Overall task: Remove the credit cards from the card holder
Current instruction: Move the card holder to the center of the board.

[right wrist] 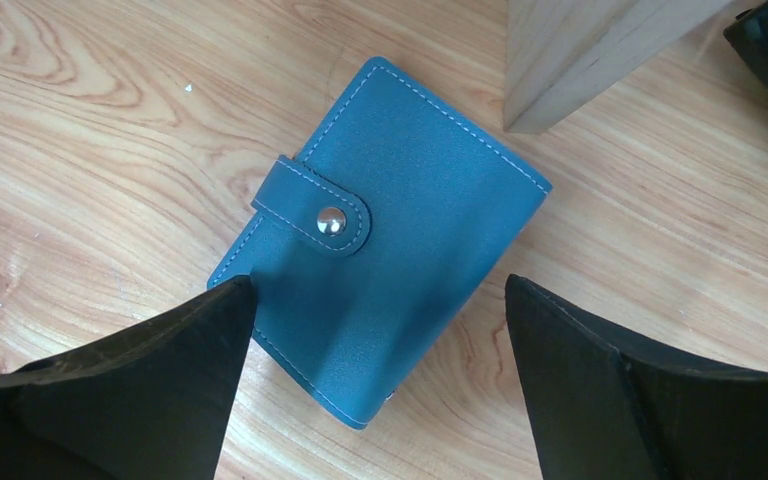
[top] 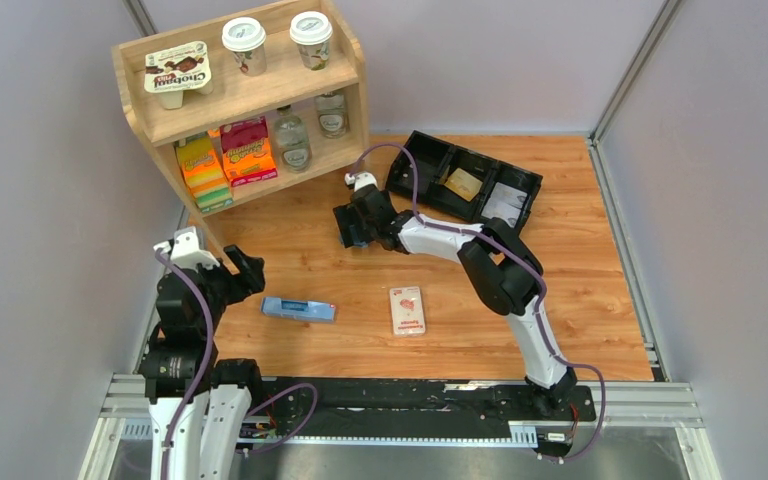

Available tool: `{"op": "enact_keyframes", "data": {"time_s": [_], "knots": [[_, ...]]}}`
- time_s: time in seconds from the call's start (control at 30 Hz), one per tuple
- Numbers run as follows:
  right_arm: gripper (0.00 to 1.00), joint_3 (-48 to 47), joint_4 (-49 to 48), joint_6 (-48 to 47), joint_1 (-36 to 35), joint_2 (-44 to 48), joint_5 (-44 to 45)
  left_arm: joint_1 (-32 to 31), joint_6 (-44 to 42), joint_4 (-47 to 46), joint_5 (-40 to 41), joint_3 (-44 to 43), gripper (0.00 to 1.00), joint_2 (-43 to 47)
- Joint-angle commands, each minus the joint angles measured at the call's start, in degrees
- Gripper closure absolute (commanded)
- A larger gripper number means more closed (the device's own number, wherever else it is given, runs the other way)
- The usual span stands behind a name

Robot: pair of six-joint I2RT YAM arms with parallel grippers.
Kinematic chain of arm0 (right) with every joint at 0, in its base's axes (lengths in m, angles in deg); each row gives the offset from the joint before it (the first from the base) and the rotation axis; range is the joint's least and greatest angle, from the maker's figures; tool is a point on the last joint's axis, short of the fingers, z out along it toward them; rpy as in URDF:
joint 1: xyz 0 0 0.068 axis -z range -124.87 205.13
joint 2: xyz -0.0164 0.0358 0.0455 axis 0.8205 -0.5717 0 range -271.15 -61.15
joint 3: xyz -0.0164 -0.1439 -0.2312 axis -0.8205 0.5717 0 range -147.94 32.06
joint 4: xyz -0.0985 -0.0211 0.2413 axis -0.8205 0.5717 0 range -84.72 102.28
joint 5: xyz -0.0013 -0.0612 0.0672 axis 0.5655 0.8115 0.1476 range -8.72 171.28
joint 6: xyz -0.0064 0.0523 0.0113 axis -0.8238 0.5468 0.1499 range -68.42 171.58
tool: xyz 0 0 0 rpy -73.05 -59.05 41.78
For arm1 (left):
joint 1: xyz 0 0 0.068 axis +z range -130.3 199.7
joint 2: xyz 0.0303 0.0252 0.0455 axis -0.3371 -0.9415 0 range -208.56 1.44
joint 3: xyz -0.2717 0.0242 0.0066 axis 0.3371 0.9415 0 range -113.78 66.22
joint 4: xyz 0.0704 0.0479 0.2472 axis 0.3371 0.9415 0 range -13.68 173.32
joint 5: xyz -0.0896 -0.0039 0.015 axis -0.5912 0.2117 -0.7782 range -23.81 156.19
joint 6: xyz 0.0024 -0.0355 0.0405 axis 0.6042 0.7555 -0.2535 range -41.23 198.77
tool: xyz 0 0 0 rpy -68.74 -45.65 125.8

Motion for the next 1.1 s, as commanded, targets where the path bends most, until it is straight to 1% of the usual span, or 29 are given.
{"op": "enact_keyframes", "data": {"time_s": [0.0,0.13,0.27,0.33,0.4,0.57,0.67,0.73,0.8,0.87,0.9,0.93,0.97,1.07], "knots": [[0.07,0.96,3.57,-1.02,-0.32,-0.68,2.84,-0.49,1.21,-1.31,-2.28,0.31,0.16,-0.82],[0.23,5.70,4.20,-0.75,-0.32,2.83,-0.14,-0.66,1.74,-1.92,-3.86,1.02,0.17,-1.52],[0.47,9.83,6.12,0.82,0.12,6.69,-2.60,-0.84,1.83,-2.54,-5.00,1.20,0.17,-2.05],[0.53,12.73,6.83,1.62,0.38,8.80,-4.36,-0.84,1.91,-2.80,-5.71,1.28,0.17,-2.40],[0.58,15.45,7.44,1.80,0.38,11.17,-5.94,-0.84,2.09,-3.24,-6.76,1.28,0.17,-3.01],[0.64,21.78,10.87,2.76,0.38,16.97,-8.40,-0.84,3.49,-4.73,-10.44,2.34,0.18,-4.86],[0.66,24.86,12.80,3.11,0.56,21.19,-8.67,-0.84,4.55,-6.49,-12.91,3.39,0.19,-6.53],[0.65,26.01,13.33,3.99,1.17,24.44,-10.24,-0.84,5.52,-7.89,-15.02,4.00,0.19,-8.37],[0.56,26.19,13.34,5.30,2.14,27.34,-12.96,-0.84,6.83,-9.82,-17.39,4.88,0.23,-10.66],[0.46,25.84,12.81,6.97,3.80,29.89,-14.03,-0.84,8.59,-12.01,-19.41,5.67,0.24,-12.85],[0.41,25.75,12.29,7.85,5.12,31.04,-14.99,-2.93,9.73,-13.68,-19.59,5.85,0.25,-14.51],[0.36,25.84,11.59,9.17,6.26,31.66,-16.31,-3.56,10.17,-14.31,-19.51,6.12,0.25,-15.31],[0.35,25.84,10.88,10.48,7.84,31.93,-18.15,-4.87,10.87,-15.71,-19.16,6.12,0.25,-17.24],[0.36,26.10,8.51,13.83,12.15,30.71,-24.73,-9.00,11.67,-18.26,-15.83,5.51,0.25,-21.37]]}}
